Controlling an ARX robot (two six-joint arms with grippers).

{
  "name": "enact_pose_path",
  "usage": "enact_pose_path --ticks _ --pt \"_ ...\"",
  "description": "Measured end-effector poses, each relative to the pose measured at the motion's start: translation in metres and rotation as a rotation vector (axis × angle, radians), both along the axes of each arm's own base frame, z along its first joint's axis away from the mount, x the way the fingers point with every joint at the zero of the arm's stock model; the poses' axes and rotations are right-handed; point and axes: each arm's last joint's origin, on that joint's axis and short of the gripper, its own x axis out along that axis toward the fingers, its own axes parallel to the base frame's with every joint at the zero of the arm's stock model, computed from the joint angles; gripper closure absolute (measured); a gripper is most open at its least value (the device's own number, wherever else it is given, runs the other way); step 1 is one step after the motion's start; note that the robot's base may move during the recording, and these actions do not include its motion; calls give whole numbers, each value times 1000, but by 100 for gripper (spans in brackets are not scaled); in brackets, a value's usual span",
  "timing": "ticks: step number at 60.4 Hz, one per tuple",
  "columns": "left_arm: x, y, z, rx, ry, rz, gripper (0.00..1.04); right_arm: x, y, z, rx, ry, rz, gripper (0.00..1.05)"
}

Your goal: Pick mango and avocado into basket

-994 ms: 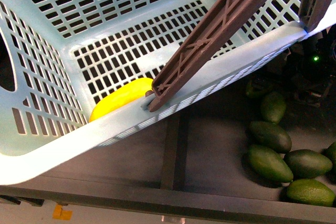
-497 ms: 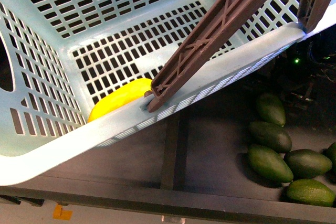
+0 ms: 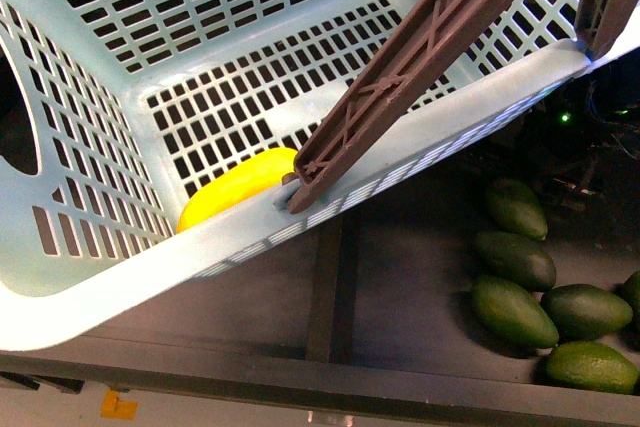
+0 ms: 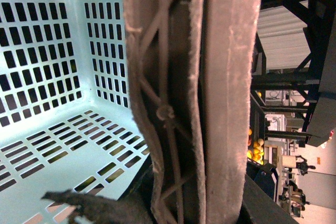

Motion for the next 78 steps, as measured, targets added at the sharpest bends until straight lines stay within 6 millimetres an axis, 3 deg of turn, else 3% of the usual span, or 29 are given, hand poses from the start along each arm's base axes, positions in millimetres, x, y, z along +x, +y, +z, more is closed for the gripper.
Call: enact_pose_path --ticks 17,32,51,62,67,78 --pt "0 0 0 0 0 0 87 -1 0 -1 -14 1 33 9" --pt "0 0 0 1 -1 1 87 -1 -3 -1 -26 1 29 42" --pt "0 0 0 0 0 0 87 -8 -17 9 30 -34 7 46" --pt "0 0 0 0 0 0 87 -20 -39 36 23 -128 -5 46" --pt "0 0 0 0 0 0 87 -34 -61 68 2 -232 2 46" --pt "0 0 0 1 0 1 87 -68 -89 117 -13 -368 44 46"
